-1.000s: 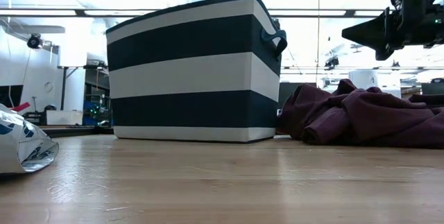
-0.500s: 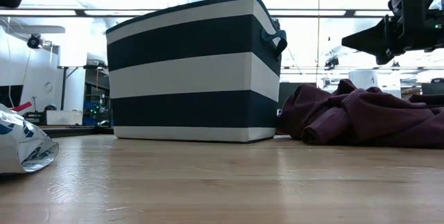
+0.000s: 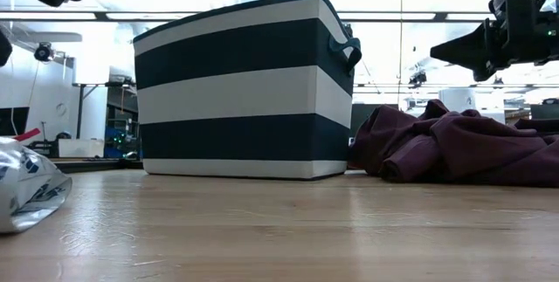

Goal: Pick & place medical supplies in basket/bin
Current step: Put the white mailer bag into the blue bin

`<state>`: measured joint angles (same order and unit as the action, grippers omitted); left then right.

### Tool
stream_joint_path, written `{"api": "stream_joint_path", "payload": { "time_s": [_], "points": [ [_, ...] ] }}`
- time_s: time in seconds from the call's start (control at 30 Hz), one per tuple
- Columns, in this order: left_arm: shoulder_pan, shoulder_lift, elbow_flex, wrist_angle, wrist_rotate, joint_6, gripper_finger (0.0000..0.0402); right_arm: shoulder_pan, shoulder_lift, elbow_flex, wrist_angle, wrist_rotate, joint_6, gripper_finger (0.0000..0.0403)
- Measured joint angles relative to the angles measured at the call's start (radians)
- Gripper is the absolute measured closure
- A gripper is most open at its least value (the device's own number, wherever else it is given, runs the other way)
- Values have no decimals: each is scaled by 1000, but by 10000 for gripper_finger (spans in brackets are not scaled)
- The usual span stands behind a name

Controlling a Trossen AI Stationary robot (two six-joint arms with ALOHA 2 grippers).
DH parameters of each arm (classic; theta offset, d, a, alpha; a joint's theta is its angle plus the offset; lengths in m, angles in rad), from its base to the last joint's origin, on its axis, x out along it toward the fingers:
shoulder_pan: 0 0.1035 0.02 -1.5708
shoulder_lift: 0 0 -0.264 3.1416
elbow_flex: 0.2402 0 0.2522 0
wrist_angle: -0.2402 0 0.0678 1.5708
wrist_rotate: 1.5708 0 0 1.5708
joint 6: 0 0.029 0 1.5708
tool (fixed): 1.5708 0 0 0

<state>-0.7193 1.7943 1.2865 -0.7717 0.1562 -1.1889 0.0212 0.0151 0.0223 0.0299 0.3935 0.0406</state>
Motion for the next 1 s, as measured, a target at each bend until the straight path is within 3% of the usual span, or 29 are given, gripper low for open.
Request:
{"api": "stream_joint_path", "payload": {
  "time_s": [0.57,0.7,1.0],
  "points": [
    [-7,-3,-182,126,0,-25,165,0,0,0,3,2,-25,371],
    [-7,-4,-222,136,-1,-25,205,0,0,0,3,2,-25,371],
    [-5,-9,-288,154,-36,-27,349,0,-1,0,4,2,-25,371]
  ]
}}
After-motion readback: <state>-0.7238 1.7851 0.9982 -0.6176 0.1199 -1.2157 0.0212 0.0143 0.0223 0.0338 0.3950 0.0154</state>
